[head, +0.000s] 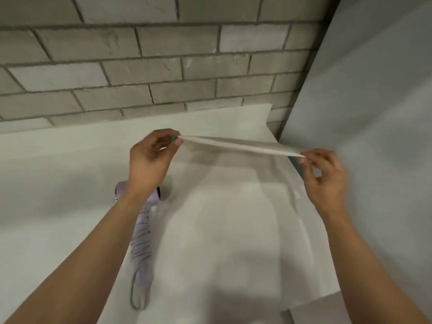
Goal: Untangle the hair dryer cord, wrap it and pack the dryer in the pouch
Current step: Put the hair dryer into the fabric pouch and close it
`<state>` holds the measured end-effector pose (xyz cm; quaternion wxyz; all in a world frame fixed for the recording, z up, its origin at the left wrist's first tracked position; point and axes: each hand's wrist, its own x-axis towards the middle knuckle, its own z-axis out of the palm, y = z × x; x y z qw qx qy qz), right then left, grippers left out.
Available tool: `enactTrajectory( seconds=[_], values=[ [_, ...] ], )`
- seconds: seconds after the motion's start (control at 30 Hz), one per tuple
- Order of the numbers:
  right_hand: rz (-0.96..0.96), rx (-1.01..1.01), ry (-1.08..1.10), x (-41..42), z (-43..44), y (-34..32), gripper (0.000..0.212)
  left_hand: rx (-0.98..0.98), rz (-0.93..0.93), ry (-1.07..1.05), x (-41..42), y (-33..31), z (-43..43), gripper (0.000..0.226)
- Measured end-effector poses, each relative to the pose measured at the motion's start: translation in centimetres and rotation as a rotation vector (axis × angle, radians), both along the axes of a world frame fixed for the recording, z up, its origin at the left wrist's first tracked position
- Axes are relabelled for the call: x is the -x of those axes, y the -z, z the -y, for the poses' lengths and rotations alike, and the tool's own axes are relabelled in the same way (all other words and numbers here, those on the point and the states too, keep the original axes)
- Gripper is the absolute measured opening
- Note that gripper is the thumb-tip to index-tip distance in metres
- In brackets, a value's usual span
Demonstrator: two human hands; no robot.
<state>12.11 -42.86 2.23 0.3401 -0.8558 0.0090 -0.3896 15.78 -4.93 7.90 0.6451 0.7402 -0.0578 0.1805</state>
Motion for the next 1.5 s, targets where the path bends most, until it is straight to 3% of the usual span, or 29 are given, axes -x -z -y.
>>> enactTrajectory(
  seconds=[0.13, 0.23, 0.5, 0.63, 0.7, 0.77, 0.87, 0.93, 1.03, 1.27, 1.5],
  values=[
    [-0.297, 0.087, -0.089, 5.8, 1.5, 4.8, 0.015, -0.100, -0.171, 0.139, 4.6, 5.4, -1.5, 0.013],
    [-0.465, 0.159, -0.115, 9.0, 1.6, 6.5, 0.018, -0.162, -0.224, 0.121, 7.9, 7.7, -1.9, 0.012],
    [-0.611, 0.212, -0.077, 15.5, 0.3, 6.9, 0.020, -0.130, -0.317, 0.181, 13.5, 8.9, -3.3, 0.022],
    [-0.810, 0.307, 0.037, 15.9, -1.0, 6.0, 0.030, -0.158, -0.320, 0.195, 15.1, 9.0, -3.0, 0.017],
    [-0.782, 0.270, 0.053, 15.9, -3.8, 3.9, 0.028, -0.131, -0.300, 0.184, 15.7, 8.6, -2.5, 0.013],
    [-0.691, 0.109, -0.014, 15.9, -8.1, 0.9, 0.007, -0.092, -0.275, 0.176, 16.0, 8.1, -2.3, 0.011],
    [-0.724, -0.135, -0.277, 16.4, -15.4, -3.2, 0.031, -0.069, -0.257, 0.183, 16.1, 7.2, -2.3, 0.016],
    [-0.765, -0.190, -0.391, 16.4, -19.0, -4.5, 0.037, -0.070, -0.227, 0.196, 16.1, 6.5, -2.3, 0.017],
    [-0.781, -0.136, -0.385, 15.4, -21.5, -4.5, 0.043, -0.085, -0.193, 0.249, 16.1, 5.6, -2.4, 0.019],
    [-0.734, 0.197, -0.405, 13.3, -22.2, -3.8, 0.037, -0.202, -0.169, 0.349, 15.4, 4.9, -3.6, 0.024],
    [-0.809, 0.060, -0.583, 11.9, -21.6, -3.7, 0.021, -0.324, -0.119, 0.375, 14.2, 4.5, -4.7, 0.014]
  ],
)
